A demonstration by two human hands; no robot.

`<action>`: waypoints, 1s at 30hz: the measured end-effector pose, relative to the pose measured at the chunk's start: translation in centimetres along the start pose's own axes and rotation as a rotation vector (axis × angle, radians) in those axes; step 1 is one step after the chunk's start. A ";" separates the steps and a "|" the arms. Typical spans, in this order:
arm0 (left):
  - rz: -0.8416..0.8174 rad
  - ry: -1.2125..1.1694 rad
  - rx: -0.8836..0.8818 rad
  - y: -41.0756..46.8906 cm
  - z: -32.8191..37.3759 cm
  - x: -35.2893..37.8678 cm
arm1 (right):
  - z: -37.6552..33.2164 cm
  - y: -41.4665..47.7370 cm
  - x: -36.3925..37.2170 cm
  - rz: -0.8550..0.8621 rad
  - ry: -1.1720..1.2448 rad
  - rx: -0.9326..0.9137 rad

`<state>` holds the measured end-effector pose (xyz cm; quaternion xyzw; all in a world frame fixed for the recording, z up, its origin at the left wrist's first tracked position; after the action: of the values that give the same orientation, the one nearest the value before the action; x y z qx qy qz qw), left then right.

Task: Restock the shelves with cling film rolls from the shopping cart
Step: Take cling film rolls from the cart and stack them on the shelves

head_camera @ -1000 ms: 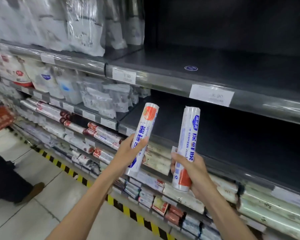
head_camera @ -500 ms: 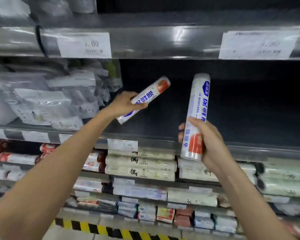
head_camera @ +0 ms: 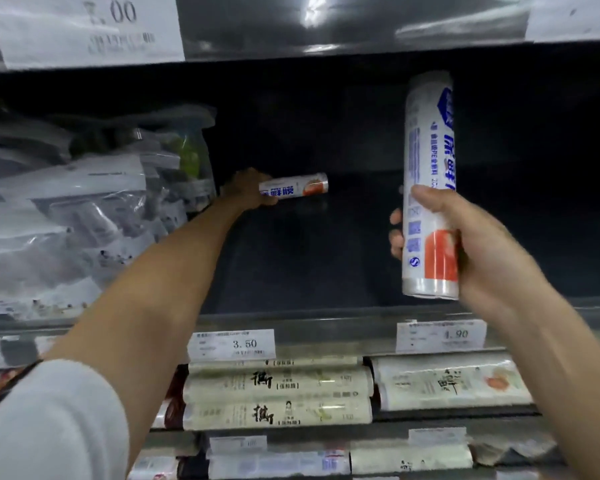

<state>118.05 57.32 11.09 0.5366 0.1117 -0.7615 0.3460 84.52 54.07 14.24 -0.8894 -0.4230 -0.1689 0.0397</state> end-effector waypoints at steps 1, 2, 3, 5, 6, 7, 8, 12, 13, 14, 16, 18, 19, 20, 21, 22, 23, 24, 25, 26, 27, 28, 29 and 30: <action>-0.009 0.038 -0.003 0.9 -0.1 0.2 | 0.1 0.2 0.0 0.010 -0.013 -0.004; -0.035 0.054 -0.002 1.7 -0.1 0.3 | 0.2 0.4 -0.1 0.018 -0.023 -0.010; -0.075 0.051 0.006 2.5 -0.1 0.4 | 0.3 0.6 -0.3 0.028 -0.031 -0.017; -0.146 0.042 0.024 3.9 -0.2 0.6 | 0.4 0.7 -0.8 0.048 -0.044 -0.033; -0.149 0.036 0.025 4.5 -0.4 0.7 | 0.4 0.7 -1.0 0.049 -0.049 -0.041; -0.126 0.028 0.031 5.0 -0.4 0.8 | 0.4 0.6 -1.2 0.047 -0.054 -0.047; -0.082 0.006 0.032 5.4 -0.5 0.9 | 0.3 0.6 -1.4 0.043 -0.062 -0.052; 0.089 -0.068 0.009 6.9 -1.0 1.7 | 0.3 1.0 -1.8 0.025 -0.039 -0.051; 0.108 -0.070 -0.001 7.3 -1.1 1.8 | 0.3 1.1 -1.8 0.022 -0.029 -0.053; 0.123 -0.068 -0.011 7.6 -1.2 1.8 | 0.3 1.2 -1.9 0.021 -0.020 -0.053; 0.159 -0.044 -0.032 8.2 -1.2 2.0 | 0.3 1.2 -2.0 0.016 -0.005 -0.052; 0.200 -0.021 -0.043 8.6 -1.1 2.3 | 0.4 1.2 -2.3 0.008 -0.003 -0.051; 0.218 -0.012 -0.050 8.8 -1.1 2.4 | 0.5 1.2 -2.4 0.005 -0.003 -0.048; 0.235 -0.011 -0.066 8.9 -1.1 2.5 | 0.6 1.2 -2.5 0.003 -0.005 -0.043; 0.246 -0.013 -0.081 9.0 -1.1 2.7 | 0.8 1.2 -2.6 0.004 -0.006 -0.035; 0.251 -0.002 -0.087 9.1 -1.2 2.7 | 1.0 1.2 -2.6 0.008 -0.004 -0.025; 0.244 0.020 -0.088 9.1 -1.3 2.8 | 1.1 1.2 -2.7 0.014 -0.005 -0.014; 0.225 0.047 -0.084 8.9 -1.3 2.8 | 1.2 1.1 -2.7 0.016 -0.007 -0.002; 0.202 0.073 -0.071 8.8 -1.4 2.6 | 1.3 1.1 -2.7 0.015 -0.003 0.009; 0.183 0.102 -0.058 8.6 -1.4 2.2 | 1.4 1.1 -2.6 0.016 0.004 0.023; 0.172 0.122 -0.053 8.2 -1.2 1.8 | 1.4 1.1 -2.5 0.014 0.009 0.041; 0.166 0.136 -0.052 7.6 -0.8 1.2 | 1.4 1.2 -2.3 0.010 0.013 0.061; 0.171 0.135 -0.040 6.9 -0.2 0.5 | 1.4 1.2 -2.1 0.000 0.018 0.084; 0.179 0.125 -0.026 5.8 0.6 -0.4 | 1.4 1.3 -1.8 -0.018 0.024 0.108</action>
<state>121.43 52.87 12.81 0.5862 0.0945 -0.6912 0.4119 84.78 52.20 12.41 -0.8801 -0.4389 -0.1568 0.0911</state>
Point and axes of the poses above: each hand's wrist, its own y-axis towards the middle knuckle, its own x-axis out of the palm, z = x × y, the point moved 3 cm from there along y, towards the middle knuckle, and after that the axes turned 2 degrees about y, right-handed, at the moved point
